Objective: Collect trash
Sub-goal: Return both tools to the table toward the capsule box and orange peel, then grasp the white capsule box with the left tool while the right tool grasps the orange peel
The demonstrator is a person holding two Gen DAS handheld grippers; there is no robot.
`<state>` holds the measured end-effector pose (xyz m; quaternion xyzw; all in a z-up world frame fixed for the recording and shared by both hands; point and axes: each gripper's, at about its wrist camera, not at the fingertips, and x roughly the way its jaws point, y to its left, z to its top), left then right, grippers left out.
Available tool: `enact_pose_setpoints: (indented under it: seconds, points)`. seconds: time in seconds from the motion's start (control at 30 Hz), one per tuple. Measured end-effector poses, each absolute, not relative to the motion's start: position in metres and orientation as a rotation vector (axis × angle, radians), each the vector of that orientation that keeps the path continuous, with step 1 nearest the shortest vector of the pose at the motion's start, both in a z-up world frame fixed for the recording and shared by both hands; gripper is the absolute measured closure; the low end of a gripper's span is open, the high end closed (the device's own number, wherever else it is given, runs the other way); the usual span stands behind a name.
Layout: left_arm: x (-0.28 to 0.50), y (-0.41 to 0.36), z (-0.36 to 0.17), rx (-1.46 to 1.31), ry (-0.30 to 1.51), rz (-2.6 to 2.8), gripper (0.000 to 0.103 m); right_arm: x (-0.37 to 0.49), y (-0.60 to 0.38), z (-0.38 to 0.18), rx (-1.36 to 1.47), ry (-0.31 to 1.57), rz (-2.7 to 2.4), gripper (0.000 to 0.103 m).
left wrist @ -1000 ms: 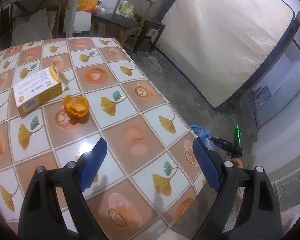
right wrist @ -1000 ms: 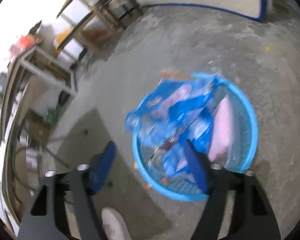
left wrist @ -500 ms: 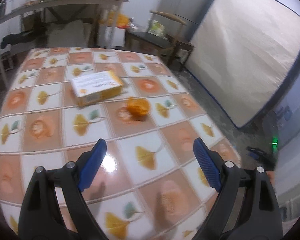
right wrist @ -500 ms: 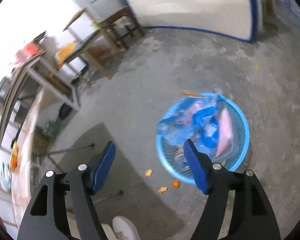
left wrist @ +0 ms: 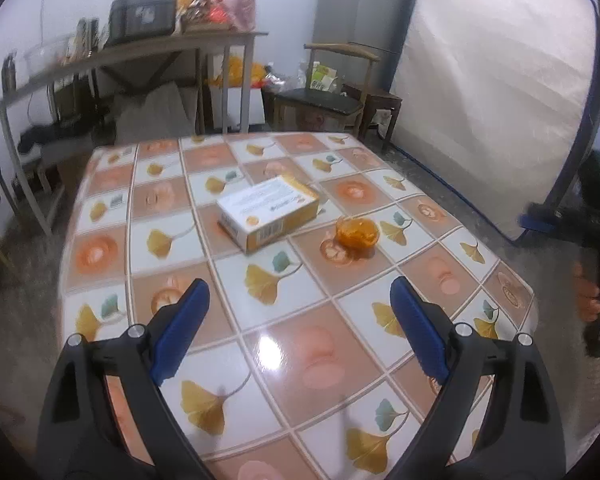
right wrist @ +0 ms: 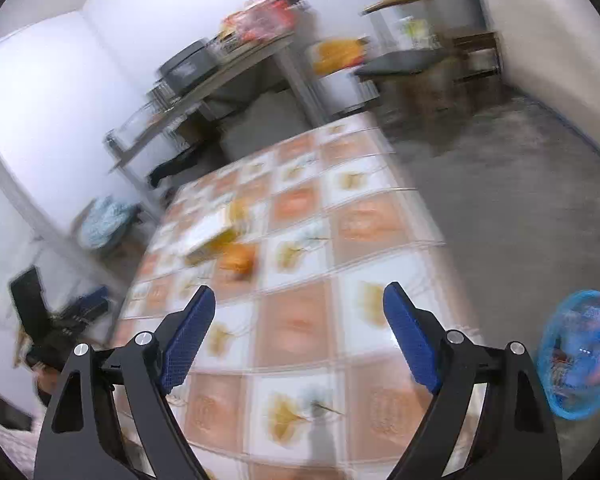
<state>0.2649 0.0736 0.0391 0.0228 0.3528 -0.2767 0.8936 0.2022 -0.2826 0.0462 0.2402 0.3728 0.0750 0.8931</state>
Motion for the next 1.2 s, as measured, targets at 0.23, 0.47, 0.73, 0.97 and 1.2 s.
enact_pose_setpoints:
  seconds: [0.23, 0.47, 0.73, 0.97, 1.2]
  points:
    - [0.285, 0.096, 0.021, -0.017, 0.778, -0.563, 0.015, 0.314, -0.209, 0.011, 0.512, 0.947, 0.196, 0.047]
    - [0.311, 0.097, 0.021, 0.059, 0.770, -0.572, 0.015, 0.356, -0.187, -0.026, 0.481, 1.054, 0.192, 0.067]
    - [0.344, 0.069, 0.020, 0.140, 0.759, -0.637, 0.015, 0.364, -0.179, -0.040, 0.394, 1.083, 0.196, 0.095]
    - [0.385, 0.017, 0.012, 0.310, 0.769, -0.784, 0.015, 0.354, -0.186, -0.040, 0.384, 1.065, 0.193, 0.097]
    - [0.435, -0.035, -0.014, 0.541, 0.832, -0.763, 0.015, 0.332, -0.207, -0.037, 0.413, 1.041, 0.192, 0.097]
